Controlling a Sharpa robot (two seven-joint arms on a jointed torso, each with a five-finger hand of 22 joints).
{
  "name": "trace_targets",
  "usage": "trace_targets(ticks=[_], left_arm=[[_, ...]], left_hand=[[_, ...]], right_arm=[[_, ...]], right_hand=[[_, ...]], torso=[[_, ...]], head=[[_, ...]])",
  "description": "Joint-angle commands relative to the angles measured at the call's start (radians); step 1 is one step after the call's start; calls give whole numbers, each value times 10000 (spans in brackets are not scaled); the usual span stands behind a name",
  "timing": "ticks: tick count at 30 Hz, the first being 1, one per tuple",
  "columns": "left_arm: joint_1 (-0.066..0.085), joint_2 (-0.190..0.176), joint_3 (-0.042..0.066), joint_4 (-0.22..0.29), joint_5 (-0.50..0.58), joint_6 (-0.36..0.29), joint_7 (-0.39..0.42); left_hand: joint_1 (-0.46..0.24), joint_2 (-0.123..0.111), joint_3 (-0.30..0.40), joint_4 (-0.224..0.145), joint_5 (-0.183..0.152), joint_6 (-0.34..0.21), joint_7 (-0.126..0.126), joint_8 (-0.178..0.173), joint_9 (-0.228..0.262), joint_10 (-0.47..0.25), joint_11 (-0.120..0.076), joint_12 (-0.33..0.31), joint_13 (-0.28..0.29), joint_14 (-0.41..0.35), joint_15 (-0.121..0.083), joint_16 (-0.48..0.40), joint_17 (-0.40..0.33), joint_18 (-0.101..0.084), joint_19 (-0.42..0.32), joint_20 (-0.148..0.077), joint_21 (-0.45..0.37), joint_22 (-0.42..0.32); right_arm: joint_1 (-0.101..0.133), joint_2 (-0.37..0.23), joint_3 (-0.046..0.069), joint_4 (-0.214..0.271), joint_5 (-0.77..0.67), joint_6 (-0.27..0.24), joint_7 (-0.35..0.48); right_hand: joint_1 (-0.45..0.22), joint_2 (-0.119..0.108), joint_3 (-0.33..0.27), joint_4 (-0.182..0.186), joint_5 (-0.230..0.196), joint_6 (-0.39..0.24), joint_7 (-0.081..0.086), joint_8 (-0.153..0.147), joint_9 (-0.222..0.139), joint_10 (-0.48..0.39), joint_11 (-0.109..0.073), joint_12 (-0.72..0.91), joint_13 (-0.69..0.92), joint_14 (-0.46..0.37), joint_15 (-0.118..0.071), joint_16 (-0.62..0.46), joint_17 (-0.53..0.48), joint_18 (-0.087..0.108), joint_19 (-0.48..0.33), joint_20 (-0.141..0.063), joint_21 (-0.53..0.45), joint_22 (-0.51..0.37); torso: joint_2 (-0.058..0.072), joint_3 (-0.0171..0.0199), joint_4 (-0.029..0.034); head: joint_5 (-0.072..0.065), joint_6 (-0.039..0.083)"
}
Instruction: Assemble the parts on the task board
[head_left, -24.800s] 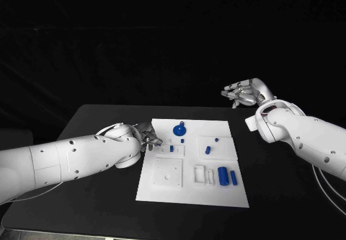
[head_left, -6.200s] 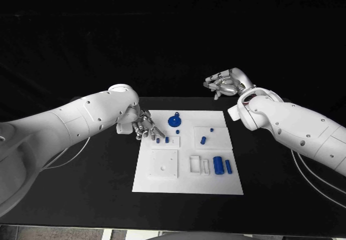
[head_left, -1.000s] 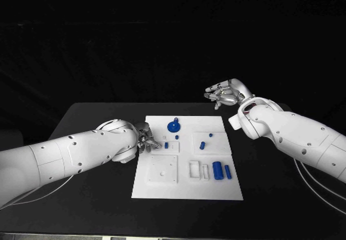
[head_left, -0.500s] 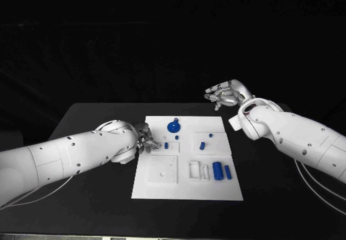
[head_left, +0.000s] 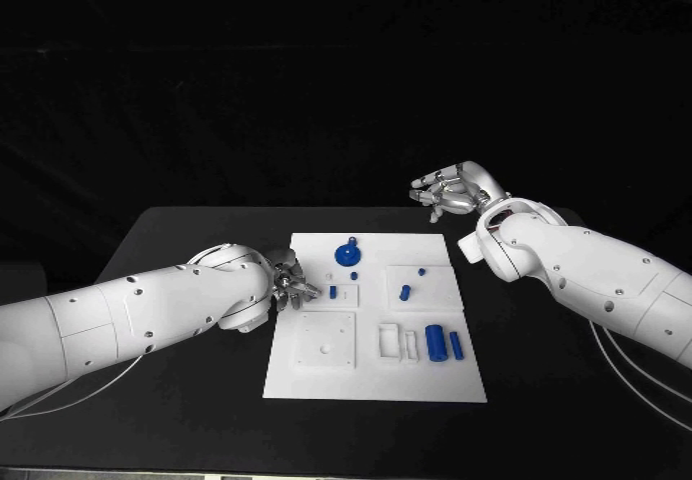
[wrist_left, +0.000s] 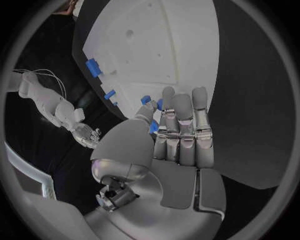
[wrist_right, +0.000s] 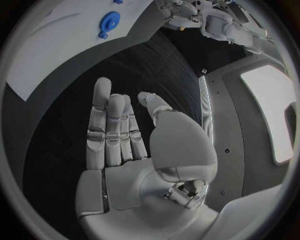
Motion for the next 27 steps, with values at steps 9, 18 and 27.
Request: trace_targets(ticks=[9,18,27], left_arm=[[243,-172,161,203,1195,711,30],[631,-298,315,158,1963,1367,41],[979,36,340,-674,2683,3016,-44]], left_hand=[[182,-455,2610,-1303,-68,36,-29,147,230,362,-4,68,57,49,-28,47,28,144,-142,-40,269,197],[236,-431,2641,-1296,-203,27,-23,134,269,338,21,71,65,12,-17,33,27,142,-218,-29,327,202],[325,-358,2631,-1308,-384,-21,8,73,319,252,67,87,98,-117,17,84,53,140,-392,2,441,206]], right_arm=[[-44,22,4,-29,-64,154,30],[-64,44,4,-46,-65,157,32],[-69,79,3,-70,-65,159,29]], right_hand=[[-62,-41,59,-11,59,-45,25,-48,-13,-22,0,-18,-14,-48,4,22,1,115,248,40,52,23],[-62,-41,59,-11,59,-45,25,-48,-13,-22,0,-18,-14,-48,4,22,1,115,248,40,52,23],[-74,-42,70,-16,80,-45,25,-49,-13,-20,0,-17,-14,-49,3,20,1,115,247,40,50,32]], torso=[[4,5,-2],[4,7,-7],[9,3,-13]], head=[[18,-9],[42,0],[60,-9]])
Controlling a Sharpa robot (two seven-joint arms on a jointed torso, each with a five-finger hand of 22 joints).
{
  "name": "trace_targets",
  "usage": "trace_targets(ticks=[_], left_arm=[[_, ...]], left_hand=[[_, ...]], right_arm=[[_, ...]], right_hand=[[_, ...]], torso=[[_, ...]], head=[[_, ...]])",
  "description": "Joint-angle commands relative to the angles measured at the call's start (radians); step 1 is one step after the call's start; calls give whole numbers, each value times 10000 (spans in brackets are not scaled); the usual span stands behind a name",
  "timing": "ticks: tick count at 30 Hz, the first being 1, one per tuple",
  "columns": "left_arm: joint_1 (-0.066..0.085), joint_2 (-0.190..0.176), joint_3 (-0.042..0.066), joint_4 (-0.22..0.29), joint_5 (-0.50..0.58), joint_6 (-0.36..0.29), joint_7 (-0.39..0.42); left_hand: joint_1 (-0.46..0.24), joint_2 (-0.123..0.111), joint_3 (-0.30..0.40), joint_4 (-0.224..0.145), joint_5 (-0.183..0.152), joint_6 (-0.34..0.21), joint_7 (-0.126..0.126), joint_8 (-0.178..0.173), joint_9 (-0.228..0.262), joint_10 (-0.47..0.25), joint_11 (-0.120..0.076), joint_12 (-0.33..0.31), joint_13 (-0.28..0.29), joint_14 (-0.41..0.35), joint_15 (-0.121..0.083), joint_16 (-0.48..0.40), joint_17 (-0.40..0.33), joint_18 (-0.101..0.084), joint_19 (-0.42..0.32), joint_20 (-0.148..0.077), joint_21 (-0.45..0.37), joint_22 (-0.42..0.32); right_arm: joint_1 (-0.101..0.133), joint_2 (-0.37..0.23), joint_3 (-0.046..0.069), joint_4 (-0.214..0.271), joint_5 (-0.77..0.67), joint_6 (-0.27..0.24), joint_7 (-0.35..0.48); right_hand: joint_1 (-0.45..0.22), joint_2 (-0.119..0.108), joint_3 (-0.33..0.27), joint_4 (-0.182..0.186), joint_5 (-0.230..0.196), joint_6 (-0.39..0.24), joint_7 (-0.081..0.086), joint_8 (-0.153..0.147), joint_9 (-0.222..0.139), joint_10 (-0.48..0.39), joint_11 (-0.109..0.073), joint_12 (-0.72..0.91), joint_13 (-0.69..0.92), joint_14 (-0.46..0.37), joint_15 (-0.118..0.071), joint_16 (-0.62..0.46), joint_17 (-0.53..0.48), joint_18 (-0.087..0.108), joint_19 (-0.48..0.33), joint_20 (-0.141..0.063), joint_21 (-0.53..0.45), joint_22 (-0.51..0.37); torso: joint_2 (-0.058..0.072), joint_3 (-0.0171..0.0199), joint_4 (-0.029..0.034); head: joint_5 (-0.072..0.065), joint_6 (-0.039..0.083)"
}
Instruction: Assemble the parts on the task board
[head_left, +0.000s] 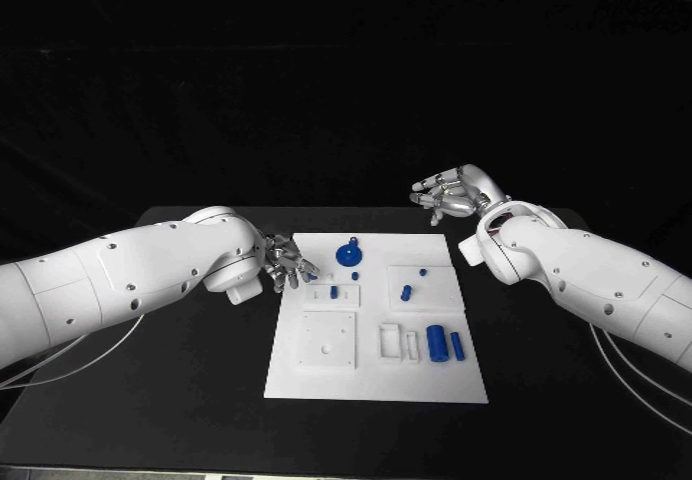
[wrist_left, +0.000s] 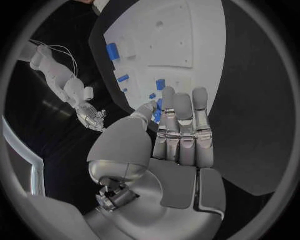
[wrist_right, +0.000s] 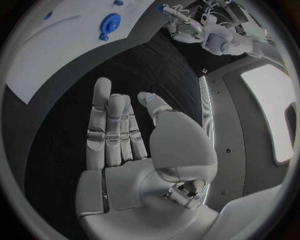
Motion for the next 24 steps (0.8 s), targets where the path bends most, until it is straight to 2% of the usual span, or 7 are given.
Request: trace_targets(ticks=[1,2,4,6,14,17,24], left_arm=[[83,200,8,-362,754,1644,-33],[107,291,9,-533,794,1957,-44],[154,499,10,-910,848,2605,-50],[189,726,10,-1308,879,3208,-39],[249,1675,-2,-2805,594,4963,132],[253,1915,-7,-3102,149,5103,302],[250,2343,-28,-3459,-1378,4883,781]], left_hand=[[174,124,1746,-1769,-91,-30,18,-54,72,245,50,69,40,-133,10,125,34,151,-153,14,133,214],[186,128,1745,-1787,-101,-13,13,-57,105,235,46,71,44,-143,11,134,35,155,-170,16,147,212],[181,201,1728,-1918,-92,72,5,-408,765,216,67,109,82,-186,17,241,45,181,-268,33,321,193],[181,205,1706,-1970,-107,104,7,-565,987,192,72,130,104,-229,48,262,26,182,-326,49,387,206],[156,247,1676,-2142,-78,192,17,-863,1409,115,70,244,196,-331,50,465,29,193,-479,56,610,212],[141,265,1632,-2169,-100,182,23,-898,1458,79,77,283,227,-362,41,516,7,197,-507,51,683,205],[175,282,1628,-2181,-120,171,25,-900,1467,83,69,295,233,-331,37,510,-41,201,-491,45,703,196]], right_arm=[[-9,19,3,-6,-64,130,36],[-9,23,3,-10,-64,130,35],[-10,35,3,-18,-64,129,33],[-10,49,3,-19,-64,127,32],[-10,123,2,-29,-66,120,27],[-10,145,1,-27,-70,116,27],[-9,181,0,-26,-76,107,23]], right_hand=[[-74,-42,42,12,31,-45,26,-49,-13,-20,0,-17,-16,-49,3,20,0,114,247,40,50,8],[-74,-42,42,12,31,-45,26,-49,-13,-20,0,-17,-16,-49,3,20,0,114,247,40,50,8],[-74,-42,42,12,31,-45,26,-49,-13,-20,0,-17,-16,-49,3,20,0,114,247,40,50,8],[-74,-42,42,12,31,-45,26,-49,-13,-20,0,-17,-16,-49,3,20,0,114,247,40,50,8],[-74,-42,42,12,31,-45,26,-49,-13,-20,0,-17,-16,-49,3,20,0,114,247,40,50,8],[-74,-42,42,12,31,-45,26,-49,-13,-20,0,-17,-16,-49,3,20,0,114,247,40,50,8],[-74,-42,42,12,31,-45,26,-49,-13,-20,0,-17,-16,-49,3,20,0,114,247,40,50,8]], torso=[[7,-3,-11],[7,-2,-8],[8,-3,-4],[6,-1,2],[11,9,-12],[12,11,-16],[10,0,-7]], head=[[14,-22],[15,-24],[20,-27],[28,-28],[85,-45],[96,-57],[102,-69]])
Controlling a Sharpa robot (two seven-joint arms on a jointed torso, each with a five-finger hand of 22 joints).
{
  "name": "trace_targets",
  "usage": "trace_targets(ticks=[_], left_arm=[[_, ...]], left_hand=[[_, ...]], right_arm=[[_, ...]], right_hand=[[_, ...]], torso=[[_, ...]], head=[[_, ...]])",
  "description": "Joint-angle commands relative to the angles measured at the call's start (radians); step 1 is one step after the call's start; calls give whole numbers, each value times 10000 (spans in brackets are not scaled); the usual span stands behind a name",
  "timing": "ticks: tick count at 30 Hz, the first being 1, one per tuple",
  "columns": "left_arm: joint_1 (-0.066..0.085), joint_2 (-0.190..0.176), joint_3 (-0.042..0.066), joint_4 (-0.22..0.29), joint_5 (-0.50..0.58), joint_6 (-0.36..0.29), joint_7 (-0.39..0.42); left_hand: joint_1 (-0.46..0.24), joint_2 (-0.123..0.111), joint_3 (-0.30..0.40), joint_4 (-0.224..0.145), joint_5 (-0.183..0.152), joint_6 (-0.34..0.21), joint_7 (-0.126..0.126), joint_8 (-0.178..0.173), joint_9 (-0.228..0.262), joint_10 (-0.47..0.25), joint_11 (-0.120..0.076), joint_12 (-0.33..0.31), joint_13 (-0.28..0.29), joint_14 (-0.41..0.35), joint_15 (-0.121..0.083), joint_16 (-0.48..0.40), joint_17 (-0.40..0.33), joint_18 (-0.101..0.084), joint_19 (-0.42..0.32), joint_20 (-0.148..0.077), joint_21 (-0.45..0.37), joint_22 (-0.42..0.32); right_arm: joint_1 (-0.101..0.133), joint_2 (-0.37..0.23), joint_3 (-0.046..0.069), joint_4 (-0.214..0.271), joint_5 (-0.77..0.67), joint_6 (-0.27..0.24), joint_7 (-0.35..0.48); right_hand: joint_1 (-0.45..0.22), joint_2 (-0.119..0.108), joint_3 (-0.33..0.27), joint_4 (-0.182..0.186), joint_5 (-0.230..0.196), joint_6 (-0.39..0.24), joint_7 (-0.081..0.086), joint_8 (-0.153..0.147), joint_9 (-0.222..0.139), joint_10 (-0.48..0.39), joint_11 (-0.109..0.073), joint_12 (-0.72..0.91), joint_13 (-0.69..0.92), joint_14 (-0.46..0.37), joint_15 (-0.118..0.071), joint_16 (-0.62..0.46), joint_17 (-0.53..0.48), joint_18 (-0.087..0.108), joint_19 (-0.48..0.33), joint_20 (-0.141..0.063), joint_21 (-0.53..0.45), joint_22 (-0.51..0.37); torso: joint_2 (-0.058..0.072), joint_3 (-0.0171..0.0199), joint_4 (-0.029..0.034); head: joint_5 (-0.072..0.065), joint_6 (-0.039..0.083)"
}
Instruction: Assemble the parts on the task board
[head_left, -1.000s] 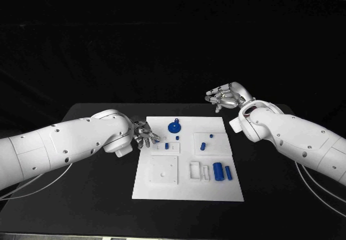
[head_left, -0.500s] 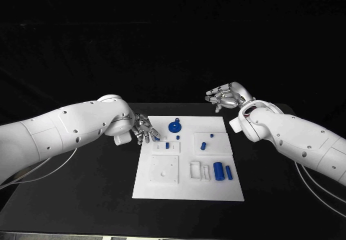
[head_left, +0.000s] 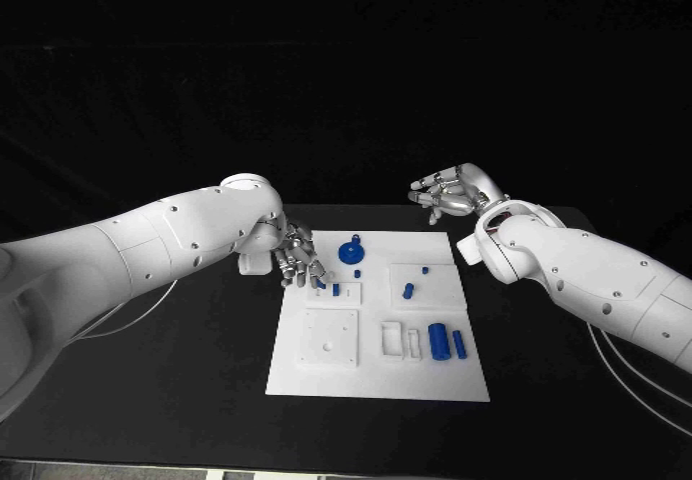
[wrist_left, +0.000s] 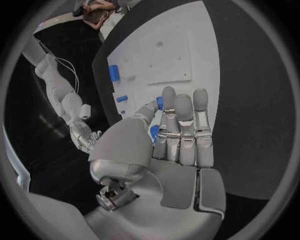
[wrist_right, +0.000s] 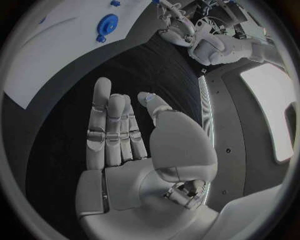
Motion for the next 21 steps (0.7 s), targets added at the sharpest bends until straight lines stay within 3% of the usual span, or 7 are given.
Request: trace_targets(ticks=[1,13,21], left_arm=[[28,164,-6,-126,-1251,336,522],[-64,471,-35,-397,-1538,-257,177],[-116,430,-92,-448,-1132,0,-1]], left_hand=[[27,120,1876,-1940,47,59,-2,-21,21,81,10,50,18,0,-7,23,-24,203,-60,-31,59,189],[-67,31,1901,-1988,307,173,-42,-16,18,205,-41,132,62,132,-40,145,-49,208,36,-61,167,196],[-125,19,1958,-2043,335,236,-51,-30,-66,212,-46,131,83,116,-23,192,-61,207,0,-52,229,196]], right_arm=[[-5,20,3,10,-75,99,32],[-4,67,3,24,-82,95,31],[-4,57,3,39,-85,89,30]], right_hand=[[-74,-42,43,12,32,-58,38,-49,-13,-20,0,-17,-5,-49,3,20,0,115,246,40,50,10],[-74,-42,43,12,32,-58,38,-49,-13,-20,0,-17,-5,-49,3,20,0,115,246,40,50,10],[-79,-47,50,-2,52,-63,39,-47,-12,-22,2,-21,-9,-54,5,16,0,116,243,42,39,26]], torso=[[-5,-5,10],[-4,-11,11],[-13,-12,29]], head=[[6,-10],[5,-35],[-14,-61]])
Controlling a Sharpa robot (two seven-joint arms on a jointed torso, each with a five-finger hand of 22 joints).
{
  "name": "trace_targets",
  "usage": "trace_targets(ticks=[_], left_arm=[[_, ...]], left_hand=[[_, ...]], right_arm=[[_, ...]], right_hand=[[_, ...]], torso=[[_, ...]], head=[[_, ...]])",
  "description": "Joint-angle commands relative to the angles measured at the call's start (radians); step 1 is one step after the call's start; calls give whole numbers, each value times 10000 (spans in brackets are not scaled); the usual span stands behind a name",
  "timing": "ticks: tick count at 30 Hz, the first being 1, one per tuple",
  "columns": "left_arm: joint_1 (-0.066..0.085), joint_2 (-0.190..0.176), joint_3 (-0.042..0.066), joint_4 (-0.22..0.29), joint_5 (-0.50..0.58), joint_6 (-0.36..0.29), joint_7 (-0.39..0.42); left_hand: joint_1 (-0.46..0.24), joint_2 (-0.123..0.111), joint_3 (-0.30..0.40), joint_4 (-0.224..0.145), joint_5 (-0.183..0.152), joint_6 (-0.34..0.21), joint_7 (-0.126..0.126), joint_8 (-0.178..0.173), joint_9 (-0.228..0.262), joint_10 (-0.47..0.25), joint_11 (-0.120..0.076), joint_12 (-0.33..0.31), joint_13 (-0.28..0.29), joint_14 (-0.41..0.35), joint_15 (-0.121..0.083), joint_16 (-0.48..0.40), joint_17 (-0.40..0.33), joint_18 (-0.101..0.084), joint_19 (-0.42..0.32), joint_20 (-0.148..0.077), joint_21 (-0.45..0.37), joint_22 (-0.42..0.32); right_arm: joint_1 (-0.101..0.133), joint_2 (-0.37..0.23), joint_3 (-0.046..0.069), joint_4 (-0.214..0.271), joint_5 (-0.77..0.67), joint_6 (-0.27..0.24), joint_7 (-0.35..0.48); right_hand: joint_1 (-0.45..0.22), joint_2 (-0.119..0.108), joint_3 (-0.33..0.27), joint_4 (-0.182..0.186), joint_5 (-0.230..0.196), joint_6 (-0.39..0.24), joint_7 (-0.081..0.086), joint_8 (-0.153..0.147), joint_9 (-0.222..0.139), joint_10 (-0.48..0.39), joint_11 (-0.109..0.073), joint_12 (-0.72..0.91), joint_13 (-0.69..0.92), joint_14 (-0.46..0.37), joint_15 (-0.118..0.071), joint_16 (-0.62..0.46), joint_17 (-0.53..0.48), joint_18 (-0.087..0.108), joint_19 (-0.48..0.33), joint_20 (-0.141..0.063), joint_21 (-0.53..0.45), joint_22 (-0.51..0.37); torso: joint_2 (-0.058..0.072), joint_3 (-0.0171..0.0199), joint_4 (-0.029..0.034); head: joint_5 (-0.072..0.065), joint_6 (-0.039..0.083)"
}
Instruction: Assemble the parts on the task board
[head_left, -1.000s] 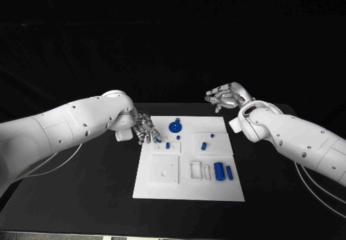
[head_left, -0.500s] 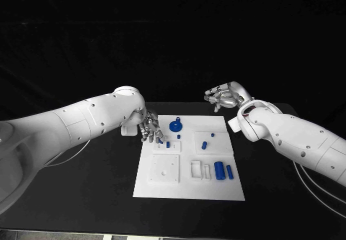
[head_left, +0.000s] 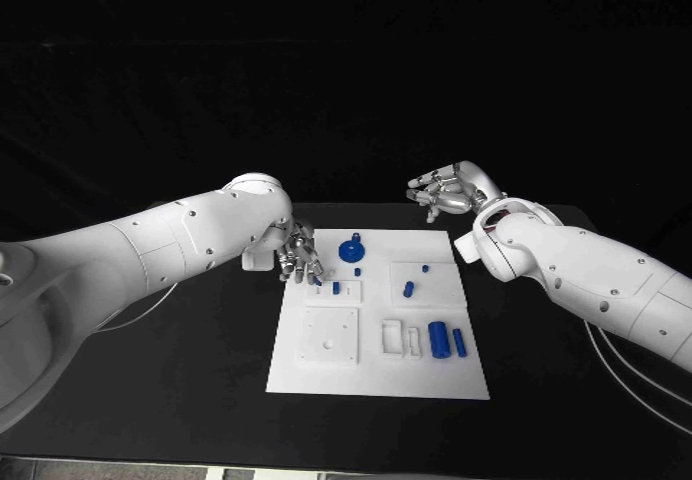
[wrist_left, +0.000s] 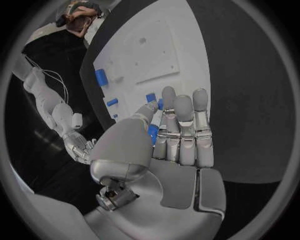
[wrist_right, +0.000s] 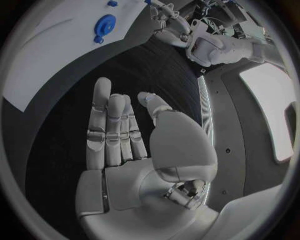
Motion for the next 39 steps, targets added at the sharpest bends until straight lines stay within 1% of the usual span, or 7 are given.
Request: trace_targets(ticks=[1,8,10,16,27,33,39], left_arm=[[-49,10,-51,-38,285,122,-152],[-183,60,-121,-107,591,83,-188],[-205,64,-127,-131,641,41,-198],[-241,74,-135,-245,851,41,-202],[-304,138,-137,-396,991,-75,-188],[-333,218,-136,-531,1032,125,-192],[-356,302,-134,-659,1068,276,-194]], left_hand=[[-91,-28,1985,-2016,61,50,-8,56,-10,170,-40,63,9,49,38,38,-10,50,-1,-53,35,200],[-84,-15,1980,-2024,41,50,-6,54,-23,165,-38,59,12,38,46,42,-13,59,-17,-42,51,202],[-86,-14,1978,-2026,46,52,-6,55,-24,165,-39,60,13,38,46,45,-13,61,-19,-41,57,202],[-95,-13,1973,-2031,65,62,-10,59,-24,172,-42,67,20,45,45,59,-12,66,-19,-39,77,201],[-90,-6,1975,-2045,56,66,-12,58,-25,168,-45,67,25,43,40,62,-18,71,-22,-42,101,199],[-94,-13,1972,-2054,77,74,-15,61,-20,171,-52,69,29,51,38,72,-18,69,-19,-45,118,201],[-103,-11,1979,-2075,86,81,-15,61,-5,167,-52,70,36,37,42,84,-14,67,-42,-45,139,200]], right_arm=[[-4,5,3,22,-80,89,38],[-4,13,3,19,-84,89,44],[-4,13,3,16,-85,90,45],[-4,13,3,17,-87,90,48],[-4,17,3,17,-89,86,52],[-4,23,3,19,-89,87,53],[-4,27,3,23,-89,88,54]], right_hand=[[-79,-47,50,-2,52,-63,40,-47,-12,-22,2,-21,-11,-54,5,16,-1,116,243,42,39,9],[-79,-47,50,-2,52,-63,40,-47,-12,-22,2,-21,-11,-54,5,16,-1,116,243,42,39,9],[-79,-47,50,-2,52,-63,40,-47,-12,-22,2,-21,-11,-54,5,16,-1,116,243,42,39,9],[-79,-47,50,-2,52,-63,40,-47,-12,-22,2,-21,-11,-54,5,16,-1,116,243,42,39,9],[-79,-47,50,-2,52,-63,40,-47,-12,-22,2,-21,-11,-54,5,16,-1,116,243,42,39,9],[-79,-47,50,-2,52,-63,40,-47,-12,-22,2,-21,-11,-54,5,16,-1,116,243,42,39,9],[-79,-47,50,-2,52,-63,40,-47,-12,-22,2,-21,-11,-54,5,16,-1,116,243,42,39,9]], torso=[[-4,-6,4],[10,-22,-10],[7,-15,-11],[-3,-3,4],[-1,-4,-4],[8,4,-9],[5,1,-8]], head=[[-5,-6],[-18,-19],[-31,-25],[-42,-40],[-35,-41],[-42,-43],[-54,-57]])
